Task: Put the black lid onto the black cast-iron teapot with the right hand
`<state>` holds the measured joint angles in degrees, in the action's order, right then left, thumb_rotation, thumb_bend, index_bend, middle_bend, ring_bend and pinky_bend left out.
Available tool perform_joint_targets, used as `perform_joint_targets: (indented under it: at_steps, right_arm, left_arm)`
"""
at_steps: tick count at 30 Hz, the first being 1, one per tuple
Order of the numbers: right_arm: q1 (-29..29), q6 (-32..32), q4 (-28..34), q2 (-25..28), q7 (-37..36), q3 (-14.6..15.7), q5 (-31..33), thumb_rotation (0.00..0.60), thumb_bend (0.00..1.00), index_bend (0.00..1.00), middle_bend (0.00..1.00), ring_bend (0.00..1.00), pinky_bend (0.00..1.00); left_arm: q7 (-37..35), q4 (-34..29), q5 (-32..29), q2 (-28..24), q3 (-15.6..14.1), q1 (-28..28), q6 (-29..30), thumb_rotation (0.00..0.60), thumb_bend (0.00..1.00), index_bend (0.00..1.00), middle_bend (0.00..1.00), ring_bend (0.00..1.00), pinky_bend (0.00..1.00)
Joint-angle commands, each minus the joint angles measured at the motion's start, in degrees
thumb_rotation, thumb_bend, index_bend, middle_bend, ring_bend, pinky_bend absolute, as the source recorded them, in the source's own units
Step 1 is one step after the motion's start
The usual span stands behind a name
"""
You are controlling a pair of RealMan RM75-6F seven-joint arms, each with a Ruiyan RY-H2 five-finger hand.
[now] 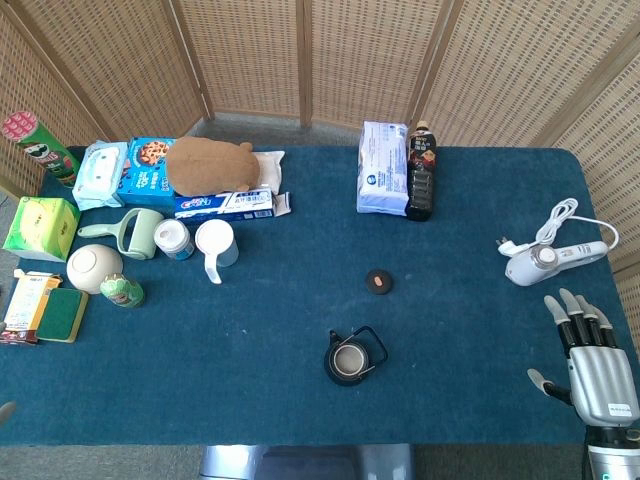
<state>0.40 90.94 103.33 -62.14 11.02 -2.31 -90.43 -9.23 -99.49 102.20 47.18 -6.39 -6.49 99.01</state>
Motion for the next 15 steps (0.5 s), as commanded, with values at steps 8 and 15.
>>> perform_joint_targets:
  at_steps: [8, 15]
  right_arm:
    - [0.6, -0.5, -0.8, -0.4, -2.8, -0.1, -0.9, 0.600, 0.00, 0.12, 0.03, 0.04, 0.00]
    - [7.2, -8.3, -1.8, -1.2, -7.4, -4.2, 1.7, 0.600, 0.10, 0.18, 0.05, 0.05, 0.00]
  left_arm:
    - [-1.1, -0.3, -0.5, -0.2, 0.0, -0.2, 0.4, 0.600, 0.17, 0.00, 0.00, 0.00, 0.07]
    - [-0.2, -0.8, -1.3, 0.0, 0.3, 0.0, -0.3, 0.600, 0.17, 0.00, 0.00, 0.00, 0.07]
